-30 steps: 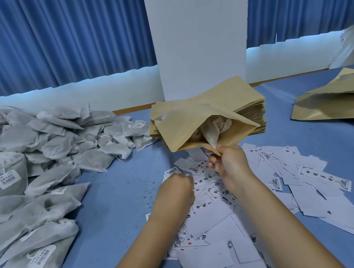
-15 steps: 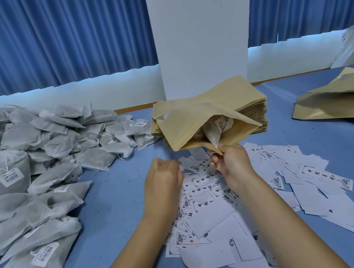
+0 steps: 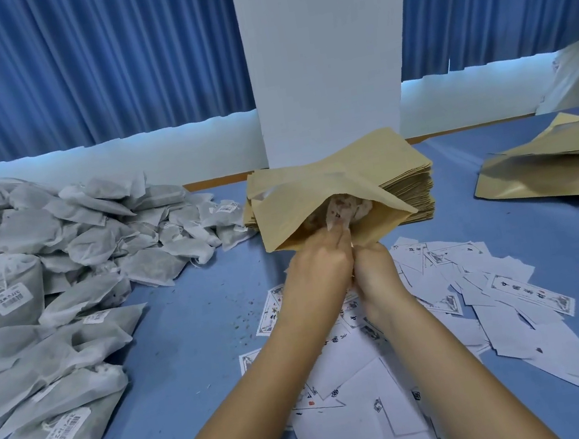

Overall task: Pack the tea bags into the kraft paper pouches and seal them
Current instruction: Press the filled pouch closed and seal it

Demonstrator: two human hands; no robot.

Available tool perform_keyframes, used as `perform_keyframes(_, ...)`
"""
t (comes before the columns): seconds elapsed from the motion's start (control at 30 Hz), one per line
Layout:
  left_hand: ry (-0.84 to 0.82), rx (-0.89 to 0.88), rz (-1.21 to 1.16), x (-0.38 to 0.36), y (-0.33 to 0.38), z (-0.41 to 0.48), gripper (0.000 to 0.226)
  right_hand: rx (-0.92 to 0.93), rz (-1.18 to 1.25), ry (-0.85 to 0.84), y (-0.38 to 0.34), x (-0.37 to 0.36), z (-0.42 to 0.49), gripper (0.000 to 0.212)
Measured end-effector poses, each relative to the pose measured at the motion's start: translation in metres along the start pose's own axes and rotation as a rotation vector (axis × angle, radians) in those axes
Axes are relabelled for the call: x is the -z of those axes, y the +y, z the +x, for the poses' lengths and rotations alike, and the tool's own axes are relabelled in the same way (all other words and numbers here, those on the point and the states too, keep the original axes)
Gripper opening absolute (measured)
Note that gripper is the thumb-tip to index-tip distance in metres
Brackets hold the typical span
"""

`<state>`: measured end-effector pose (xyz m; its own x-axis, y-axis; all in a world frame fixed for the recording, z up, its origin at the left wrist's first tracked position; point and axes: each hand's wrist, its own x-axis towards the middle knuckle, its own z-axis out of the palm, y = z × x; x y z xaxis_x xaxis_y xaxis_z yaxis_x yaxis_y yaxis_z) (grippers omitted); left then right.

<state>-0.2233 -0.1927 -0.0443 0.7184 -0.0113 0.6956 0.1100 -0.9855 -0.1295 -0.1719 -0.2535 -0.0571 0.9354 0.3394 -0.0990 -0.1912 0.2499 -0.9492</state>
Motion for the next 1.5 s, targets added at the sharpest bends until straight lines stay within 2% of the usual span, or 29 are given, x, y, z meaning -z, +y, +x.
perform_keyframes(0.1,-0.347,0.178,0.128,-0.01,-0.005,0.029,0.025,0.009,-0.152,0.027,0.006,-0.003,0.003,0.028)
perform_keyframes(0.17,-0.591,0.365,0.13,-0.019,-0.014,0.045,0.024,0.002,-0.196,0.002,0.01,-0.006,0.003,0.021)
perform_keyframes(0.23,-0.728,0.476,0.105,-0.019,-0.021,0.053,0.024,-0.023,-0.168,-0.031,0.012,-0.008,0.003,0.021)
perform_keyframes(0.3,-0.659,0.478,0.113,-0.019,-0.022,0.051,0.023,-0.02,-0.145,-0.035,0.012,-0.007,0.004,0.019)
perform_keyframes(0.47,-0.399,0.203,0.25,-0.006,-0.002,0.007,0.029,-0.006,-0.202,-0.018,0.013,-0.004,0.01,0.021)
perform_keyframes(0.57,-0.065,0.074,0.244,0.011,-0.004,-0.01,0.003,0.003,-0.177,-0.001,0.01,-0.006,0.009,0.027)
perform_keyframes(0.63,0.182,0.116,0.186,0.016,-0.011,-0.013,0.012,0.009,-0.114,-0.002,0.007,-0.006,0.007,0.027)
perform_keyframes(0.67,0.243,0.181,0.184,0.019,-0.016,-0.012,0.025,0.004,-0.096,-0.003,0.007,-0.005,0.007,0.027)
perform_keyframes(0.73,0.218,0.292,0.159,0.022,-0.027,-0.002,0.058,-0.015,-0.104,-0.006,0.006,-0.005,0.005,0.028)
perform_keyframes(0.8,0.094,0.343,0.089,0.024,-0.037,0.012,0.072,-0.022,-0.137,-0.018,0.007,-0.006,0.004,0.031)
perform_keyframes(0.87,-0.082,0.297,0.017,0.018,-0.044,0.018,0.068,-0.007,-0.155,-0.028,0.006,-0.007,0.003,0.033)
perform_keyframes(0.93,-0.296,0.192,-0.022,0.004,-0.045,0.013,0.056,-0.011,-0.051,-0.082,0.003,-0.004,0.003,0.031)
perform_keyframes(1.0,-0.386,0.14,-0.021,-0.006,-0.042,-0.001,0.062,-0.067,0.082,-0.145,0.001,-0.001,0.004,0.027)
perform_keyframes(1.1,-0.339,0.15,0.043,-0.011,-0.038,-0.015,0.082,-0.084,0.122,-0.182,0.001,0.0,0.003,0.023)
perform_keyframes(1.2,-0.238,0.157,0.099,-0.01,-0.037,-0.02,0.073,-0.046,0.141,-0.16,0.001,0.001,0.002,0.034)
perform_keyframes(1.27,-0.062,0.08,-0.098,-0.005,-0.032,-0.025,0.05,-0.075,0.159,-0.049,0.0,0.003,0.003,0.033)
perform_keyframes(1.3,0.014,-0.023,-0.224,-0.004,-0.029,-0.03,0.035,-0.099,0.184,0.005,0.0,0.004,0.005,0.029)
perform_keyframes(1.37,0.081,-0.147,-0.479,-0.005,-0.02,-0.043,0.027,-0.138,0.288,0.047,-0.001,0.006,0.007,0.02)
perform_keyframes(1.4,0.001,-0.038,-0.613,-0.006,-0.015,-0.049,0.027,-0.148,0.363,0.044,-0.001,0.006,0.007,0.015)
perform_keyframes(1.47,-0.257,0.418,-0.861,-0.01,-0.009,-0.051,0.028,-0.152,0.463,0.017,-0.001,0.004,0.005,0.009)
perform_keyframes(1.5,-0.325,0.649,-0.981,-0.014,-0.01,-0.049,0.029,-0.15,0.457,-0.002,0.0,0.002,0.003,0.008)
